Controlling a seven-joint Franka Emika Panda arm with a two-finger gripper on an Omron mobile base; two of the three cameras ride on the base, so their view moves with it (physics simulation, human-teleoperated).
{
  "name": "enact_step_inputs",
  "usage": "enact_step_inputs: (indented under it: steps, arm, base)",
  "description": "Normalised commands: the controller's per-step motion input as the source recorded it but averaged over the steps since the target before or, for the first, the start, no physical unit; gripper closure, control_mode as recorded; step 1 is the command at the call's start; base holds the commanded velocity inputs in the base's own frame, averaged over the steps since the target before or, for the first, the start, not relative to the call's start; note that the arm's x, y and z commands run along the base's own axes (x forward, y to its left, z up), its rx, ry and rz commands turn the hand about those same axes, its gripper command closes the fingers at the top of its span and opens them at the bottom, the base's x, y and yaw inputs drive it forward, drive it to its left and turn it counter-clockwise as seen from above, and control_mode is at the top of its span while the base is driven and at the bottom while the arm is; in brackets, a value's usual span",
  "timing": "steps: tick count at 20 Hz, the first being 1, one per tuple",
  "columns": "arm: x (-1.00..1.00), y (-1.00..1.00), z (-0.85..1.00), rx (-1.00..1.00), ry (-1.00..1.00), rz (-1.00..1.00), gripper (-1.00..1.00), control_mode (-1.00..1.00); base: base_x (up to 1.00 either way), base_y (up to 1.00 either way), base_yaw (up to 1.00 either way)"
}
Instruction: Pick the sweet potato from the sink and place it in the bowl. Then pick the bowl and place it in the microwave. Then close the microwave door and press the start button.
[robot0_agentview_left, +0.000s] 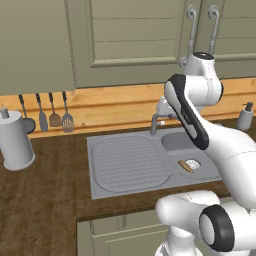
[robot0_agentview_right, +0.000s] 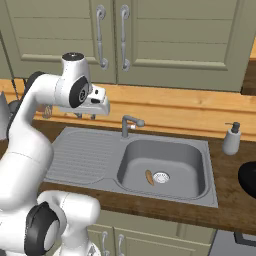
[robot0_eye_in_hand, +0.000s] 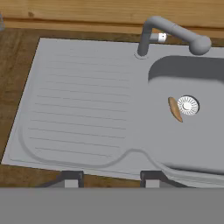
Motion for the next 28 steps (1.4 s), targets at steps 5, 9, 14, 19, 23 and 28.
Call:
enact_step_inputs:
  steps: [5,9,14,19,23,28]
  arm:
    - [-0.60,-0.18,0.00,0.00,-0.03,0.00,-1.00,-1.00]
    - [-0.83,-0.42,-0.19,0.00,-0.01,-0.01,-1.00,-1.00]
    - [0.00,-0.76,-0.56,0.00,0.09,0.00,-1.00,-1.00]
    - [0.00,-1.00,-0.58,0.00,0.13,0.00,-1.00,-1.00]
    - [0.09,-0.90,-0.55,0.00,0.05,0.00,-1.00,-1.00]
    - [0.39,-0.61,-0.59,0.00,0.03,0.00,-1.00,-1.00]
  base:
    - [0.00,0.00,0.00]
    - [0.00,0.00,0.00]
    - [0.00,0.00,0.00]
    - [0.00,0.00,0.00]
    - [0.00,0.00,0.00]
    - [0.00,0.00,0.00]
